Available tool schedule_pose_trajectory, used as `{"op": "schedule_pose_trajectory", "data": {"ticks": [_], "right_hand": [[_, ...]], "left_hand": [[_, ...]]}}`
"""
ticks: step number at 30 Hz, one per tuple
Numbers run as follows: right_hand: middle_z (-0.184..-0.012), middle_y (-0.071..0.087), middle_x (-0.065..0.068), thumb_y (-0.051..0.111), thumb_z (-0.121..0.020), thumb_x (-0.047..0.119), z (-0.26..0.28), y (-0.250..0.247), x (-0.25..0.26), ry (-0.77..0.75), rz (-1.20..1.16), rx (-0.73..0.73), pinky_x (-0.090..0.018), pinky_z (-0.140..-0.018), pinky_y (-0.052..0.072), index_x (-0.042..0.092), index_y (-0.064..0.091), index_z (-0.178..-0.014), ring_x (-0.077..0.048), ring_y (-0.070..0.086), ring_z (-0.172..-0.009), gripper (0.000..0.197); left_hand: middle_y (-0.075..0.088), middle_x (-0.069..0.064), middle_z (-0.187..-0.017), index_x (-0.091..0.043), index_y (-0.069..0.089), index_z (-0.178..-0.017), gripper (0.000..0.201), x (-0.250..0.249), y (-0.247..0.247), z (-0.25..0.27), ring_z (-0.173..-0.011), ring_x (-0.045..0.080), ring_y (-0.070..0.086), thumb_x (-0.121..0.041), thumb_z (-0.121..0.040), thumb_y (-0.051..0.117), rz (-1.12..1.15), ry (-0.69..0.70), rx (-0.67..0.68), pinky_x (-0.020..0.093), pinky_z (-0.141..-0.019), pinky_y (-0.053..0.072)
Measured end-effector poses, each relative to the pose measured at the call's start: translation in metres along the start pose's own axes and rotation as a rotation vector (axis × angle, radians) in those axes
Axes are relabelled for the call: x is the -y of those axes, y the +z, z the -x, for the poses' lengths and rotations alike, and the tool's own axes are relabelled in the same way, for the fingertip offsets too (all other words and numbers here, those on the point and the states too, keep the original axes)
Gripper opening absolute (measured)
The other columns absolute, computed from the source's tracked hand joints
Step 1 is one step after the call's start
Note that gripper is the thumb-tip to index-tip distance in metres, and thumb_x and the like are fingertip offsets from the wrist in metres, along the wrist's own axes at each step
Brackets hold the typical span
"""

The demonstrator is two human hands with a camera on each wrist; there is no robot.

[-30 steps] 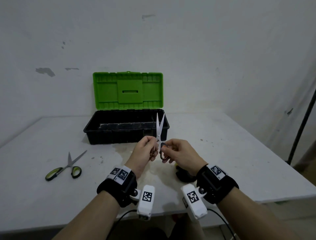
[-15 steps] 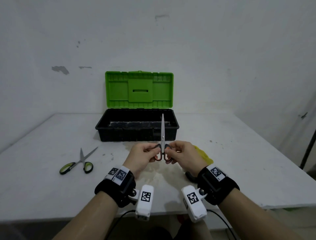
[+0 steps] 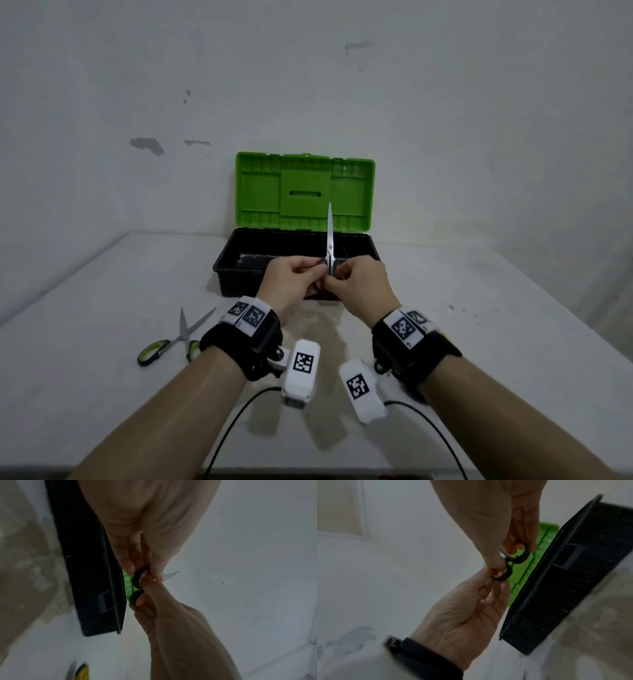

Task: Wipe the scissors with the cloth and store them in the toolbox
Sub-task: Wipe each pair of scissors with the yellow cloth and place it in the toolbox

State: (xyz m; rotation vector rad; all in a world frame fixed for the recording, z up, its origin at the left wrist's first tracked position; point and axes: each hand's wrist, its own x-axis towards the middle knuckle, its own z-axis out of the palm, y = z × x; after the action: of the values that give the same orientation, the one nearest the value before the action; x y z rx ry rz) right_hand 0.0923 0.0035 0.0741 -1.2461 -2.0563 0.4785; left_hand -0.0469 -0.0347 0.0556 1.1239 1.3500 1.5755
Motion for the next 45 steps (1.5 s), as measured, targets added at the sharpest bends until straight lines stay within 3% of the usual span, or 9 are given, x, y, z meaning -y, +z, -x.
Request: {"op": "schedule_pose_trajectory", "data": {"ticks": [4, 8, 14, 18, 26, 32, 35, 41, 45], "right_hand": [[-0.041, 0.047, 0.002, 0.071, -0.080, 0.044, -0.048, 0.001, 0.014, 0.075, 0.036, 0.001, -0.015, -0.034, 0.029, 0.012, 0.056, -0.046, -0.008, 0.043, -0.038, 0.049], [-0.060, 0.063, -0.006, 0.069, -0.079, 0.053, -0.101, 0.015, 0.017, 0.173, 0.149, 0.123, -0.023, -0.049, 0.041, -0.001, 0.072, -0.073, -0.019, 0.056, -0.053, 0.054], [-0.082, 0.068, -0.008, 0.070, -0.082, 0.050, -0.139, 0.075, 0.032, 0.210, 0.351, 0.397, -0.024, -0.049, 0.044, 0.004, 0.066, -0.087, -0.020, 0.059, -0.064, 0.046], [-0.075, 0.066, -0.004, 0.073, -0.079, 0.049, -0.148, 0.110, 0.034, 0.194, 0.429, 0.462, -0.026, -0.060, 0.046, 0.010, 0.063, -0.076, -0.021, 0.061, -0.067, 0.040], [-0.061, 0.063, -0.004, 0.078, -0.071, 0.053, -0.165, 0.151, 0.020, 0.201, 0.524, 0.521, -0.025, -0.049, 0.046, 0.014, 0.060, -0.060, -0.019, 0.061, -0.056, 0.044], [-0.073, 0.067, -0.008, 0.067, -0.083, 0.036, -0.175, 0.160, 0.015, 0.147, 0.596, 0.664, -0.044, -0.078, 0.060, 0.012, 0.059, -0.066, -0.029, 0.063, -0.069, 0.031], [-0.081, 0.064, -0.008, 0.071, -0.079, 0.035, -0.178, 0.160, 0.009, 0.133, 0.548, 0.735, -0.041, -0.077, 0.058, 0.008, 0.066, -0.093, -0.031, 0.065, -0.077, 0.031], [-0.081, 0.062, -0.010, 0.064, -0.087, 0.037, -0.144, 0.131, 0.025, 0.195, 0.344, 0.369, -0.027, -0.059, 0.050, 0.005, 0.063, -0.084, -0.023, 0.058, -0.062, 0.032], [-0.092, 0.067, -0.010, 0.060, -0.088, 0.036, -0.098, 0.086, 0.025, 0.143, 0.215, 0.229, -0.031, -0.073, 0.055, 0.014, 0.071, -0.093, -0.028, 0.065, -0.078, 0.025]], "left_hand": [[0.073, 0.003, -0.092, -0.018, 0.073, -0.098, 0.011, -0.016, -0.043, -0.039, -0.075, 0.014, 0.066, -0.025, -0.095, 0.064, -0.137, 0.031, -0.067, 0.028, -0.071, 0.058], [0.071, 0.006, -0.119, -0.011, 0.069, -0.123, 0.036, -0.010, -0.120, -0.082, -0.109, 0.022, 0.065, -0.032, -0.094, 0.064, -0.548, 0.070, -0.200, 0.040, -0.103, 0.049], [0.050, 0.013, -0.148, -0.004, 0.052, -0.141, 0.049, 0.027, -0.180, -0.105, -0.136, 0.030, 0.047, -0.027, -0.098, 0.056, -0.841, -0.121, -0.211, 0.034, -0.114, 0.033], [0.075, 0.014, -0.108, -0.012, 0.076, -0.095, 0.012, 0.056, -0.193, -0.117, -0.106, 0.032, 0.069, -0.018, -0.089, 0.068, -0.730, -0.143, -0.204, 0.041, -0.099, 0.052], [0.078, 0.005, -0.091, -0.014, 0.078, -0.104, 0.021, 0.080, -0.208, -0.131, -0.085, 0.021, 0.074, -0.016, -0.083, 0.075, -0.513, -0.145, -0.174, 0.043, -0.091, 0.058], [0.077, 0.009, -0.094, -0.007, 0.075, -0.111, 0.025, 0.080, -0.205, -0.132, -0.085, 0.021, 0.074, -0.011, -0.086, 0.074, -0.473, -0.152, -0.182, 0.041, -0.091, 0.059], [0.077, 0.009, -0.094, -0.007, 0.075, -0.111, 0.027, 0.079, -0.206, -0.131, -0.084, 0.023, 0.074, -0.012, -0.085, 0.075, -0.485, -0.165, -0.180, 0.043, -0.091, 0.058], [0.075, 0.011, -0.103, -0.010, 0.072, -0.114, 0.030, 0.065, -0.194, -0.109, -0.099, 0.033, 0.070, -0.022, -0.087, 0.070, -0.613, -0.137, -0.211, 0.049, -0.094, 0.055], [0.070, 0.011, -0.117, -0.009, 0.067, -0.121, 0.035, 0.050, -0.173, -0.075, -0.111, 0.032, 0.065, -0.026, -0.090, 0.067, -0.698, -0.118, -0.246, 0.042, -0.102, 0.049]]}}
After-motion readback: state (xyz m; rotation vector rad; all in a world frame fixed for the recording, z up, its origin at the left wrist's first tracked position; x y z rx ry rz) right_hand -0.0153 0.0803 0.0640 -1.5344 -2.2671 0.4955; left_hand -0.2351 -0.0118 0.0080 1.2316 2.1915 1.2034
